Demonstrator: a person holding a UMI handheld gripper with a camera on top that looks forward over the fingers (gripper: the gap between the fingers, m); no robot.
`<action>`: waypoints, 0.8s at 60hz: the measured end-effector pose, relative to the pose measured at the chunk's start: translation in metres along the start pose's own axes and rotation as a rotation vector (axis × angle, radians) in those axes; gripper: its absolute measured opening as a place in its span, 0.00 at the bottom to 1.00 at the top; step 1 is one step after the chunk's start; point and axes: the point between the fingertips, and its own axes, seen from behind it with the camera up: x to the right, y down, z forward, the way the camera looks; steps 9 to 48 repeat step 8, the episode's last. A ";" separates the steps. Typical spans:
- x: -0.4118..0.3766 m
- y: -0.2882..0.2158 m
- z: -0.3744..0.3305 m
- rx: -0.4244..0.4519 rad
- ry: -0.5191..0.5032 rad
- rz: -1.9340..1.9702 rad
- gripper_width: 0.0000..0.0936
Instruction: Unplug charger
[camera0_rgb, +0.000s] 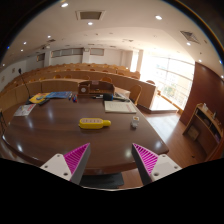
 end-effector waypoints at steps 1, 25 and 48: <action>0.000 0.000 -0.002 0.001 0.004 -0.003 0.91; -0.003 0.002 -0.017 0.007 0.012 -0.017 0.91; -0.003 0.002 -0.017 0.007 0.012 -0.017 0.91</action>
